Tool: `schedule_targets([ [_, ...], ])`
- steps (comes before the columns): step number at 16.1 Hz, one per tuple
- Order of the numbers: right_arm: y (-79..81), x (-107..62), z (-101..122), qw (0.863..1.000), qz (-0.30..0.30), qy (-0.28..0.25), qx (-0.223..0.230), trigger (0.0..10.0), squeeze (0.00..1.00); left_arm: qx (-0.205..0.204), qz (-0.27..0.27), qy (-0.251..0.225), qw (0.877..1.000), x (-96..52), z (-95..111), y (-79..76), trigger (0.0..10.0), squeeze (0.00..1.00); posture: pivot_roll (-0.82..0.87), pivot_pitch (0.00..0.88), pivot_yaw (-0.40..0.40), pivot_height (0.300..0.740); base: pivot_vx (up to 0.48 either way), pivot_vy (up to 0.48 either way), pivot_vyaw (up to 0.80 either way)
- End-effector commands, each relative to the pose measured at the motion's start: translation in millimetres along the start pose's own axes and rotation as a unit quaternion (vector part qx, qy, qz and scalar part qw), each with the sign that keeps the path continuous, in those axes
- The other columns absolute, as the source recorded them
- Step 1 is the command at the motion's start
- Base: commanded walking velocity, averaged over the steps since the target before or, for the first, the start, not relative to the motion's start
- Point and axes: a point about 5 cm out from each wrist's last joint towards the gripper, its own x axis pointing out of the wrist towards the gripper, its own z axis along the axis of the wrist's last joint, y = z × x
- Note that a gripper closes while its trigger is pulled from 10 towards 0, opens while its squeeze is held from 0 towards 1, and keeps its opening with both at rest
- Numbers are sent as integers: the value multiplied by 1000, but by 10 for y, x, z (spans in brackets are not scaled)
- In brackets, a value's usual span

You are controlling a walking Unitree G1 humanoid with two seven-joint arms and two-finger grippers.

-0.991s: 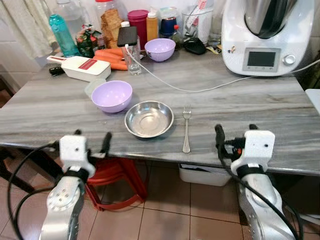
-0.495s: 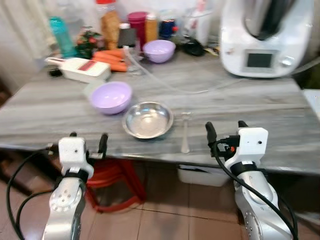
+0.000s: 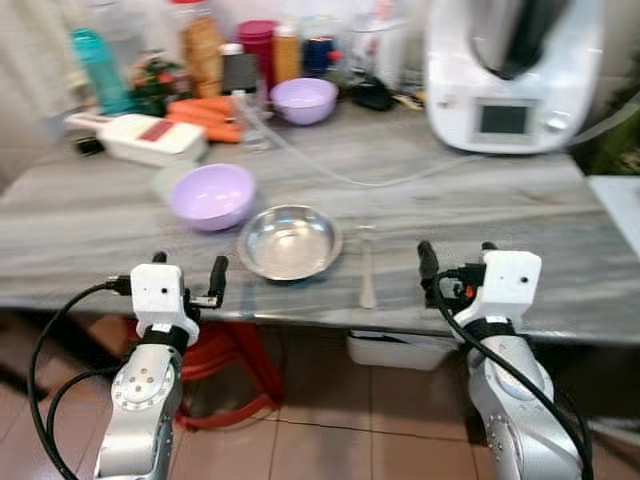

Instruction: Setting the table

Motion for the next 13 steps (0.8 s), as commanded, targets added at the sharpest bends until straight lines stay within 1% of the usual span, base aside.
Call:
schedule_targets([
  [1, 3, -9, -33, 1000, 8, 10, 4, 10000, 0, 9, 6, 12, 1000, 1, -34, 31, 10000, 0, -92, 41, 74, 740, -274, 0, 0],
  [2, 7, -11, -32, 1000, 10, 8, 8, 10000, 0, 9, 6, 12, 1000, 3, -35, 28, 10000, 0, -92, 41, 74, 740, -285, 0, 0],
  [6, -15, 15, -36, 1000, -3, 12, 21, 10000, 0, 10, -1, 13, 1000, 14, -34, 24, 10000, 0, -92, 44, 78, 740, 0, 0, 0],
  [11, -42, 39, -36, 1000, -10, 12, 24, 10000, 0, 7, -6, 15, 1000, 26, -31, 7, 10000, 0, -91, 44, 79, 740, 0, 0, 0],
  [13, -53, 42, -37, 1000, -12, 12, 24, 10000, 0, 8, -7, 15, 1000, 29, -31, 7, 10000, 0, -91, 44, 79, 740, -255, 0, 0],
])
